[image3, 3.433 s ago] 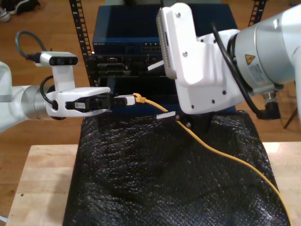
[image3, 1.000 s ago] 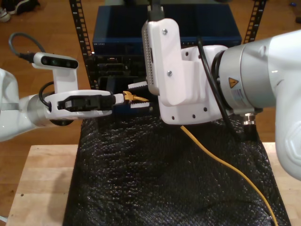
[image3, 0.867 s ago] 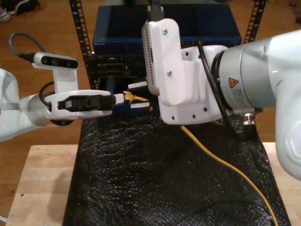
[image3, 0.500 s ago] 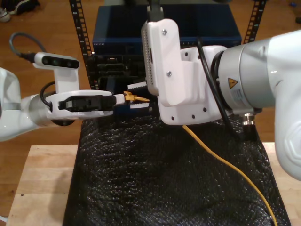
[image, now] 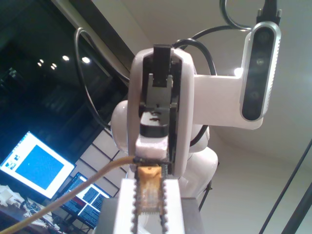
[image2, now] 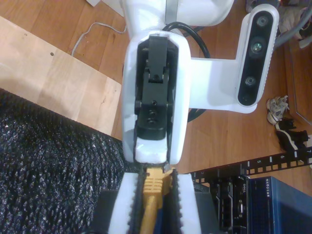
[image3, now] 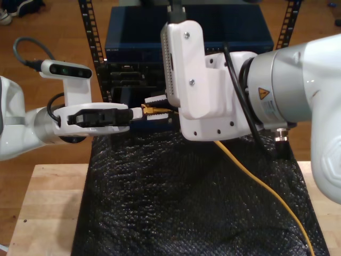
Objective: Grab the cable and plug it in
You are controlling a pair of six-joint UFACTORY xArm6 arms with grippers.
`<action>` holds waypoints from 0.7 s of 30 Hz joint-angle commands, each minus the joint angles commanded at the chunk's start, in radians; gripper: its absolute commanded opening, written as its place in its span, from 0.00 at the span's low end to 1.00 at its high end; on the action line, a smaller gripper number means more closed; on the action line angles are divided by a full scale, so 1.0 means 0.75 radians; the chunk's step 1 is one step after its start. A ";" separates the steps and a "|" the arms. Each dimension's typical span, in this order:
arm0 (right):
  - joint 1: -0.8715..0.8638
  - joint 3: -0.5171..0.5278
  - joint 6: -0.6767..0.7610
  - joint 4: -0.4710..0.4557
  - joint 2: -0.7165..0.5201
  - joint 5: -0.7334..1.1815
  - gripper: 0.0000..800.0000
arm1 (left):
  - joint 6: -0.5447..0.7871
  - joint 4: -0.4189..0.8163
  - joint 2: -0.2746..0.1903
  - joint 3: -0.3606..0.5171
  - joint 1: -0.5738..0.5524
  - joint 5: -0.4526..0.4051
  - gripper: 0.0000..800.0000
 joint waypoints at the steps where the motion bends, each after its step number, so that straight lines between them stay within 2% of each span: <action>1: 0.000 0.000 0.000 0.000 0.000 0.000 0.16 | 0.000 0.000 0.000 0.000 0.000 0.000 0.02; 9: -0.002 0.002 0.002 0.000 -0.002 -0.002 0.04 | -0.002 0.000 0.000 -0.002 -0.002 0.008 0.05; 10: -0.002 0.002 0.002 0.000 -0.002 -0.002 0.03 | -0.004 0.000 0.000 -0.004 -0.002 0.008 0.09; 11: -0.002 0.002 0.002 0.000 -0.002 -0.002 0.02 | -0.016 0.000 0.000 -0.004 0.000 0.010 0.23; 12: -0.002 0.002 0.002 0.000 -0.002 -0.002 0.01 | -0.029 -0.002 0.000 -0.004 0.000 0.010 0.45; 13: -0.002 0.004 0.002 0.000 -0.002 0.000 0.01 | -0.039 -0.006 0.000 -0.002 0.000 0.014 0.61; 15: -0.002 0.002 0.004 0.000 -0.002 0.000 0.00 | -0.041 -0.029 0.000 0.000 0.000 0.018 0.67; 18: -0.002 0.004 0.004 0.000 -0.002 0.000 0.00 | -0.039 -0.059 0.000 0.000 0.000 0.018 0.86; 21: 0.000 0.002 0.008 0.000 0.000 0.000 0.00 | -0.037 -0.065 -0.002 0.002 0.002 0.008 0.93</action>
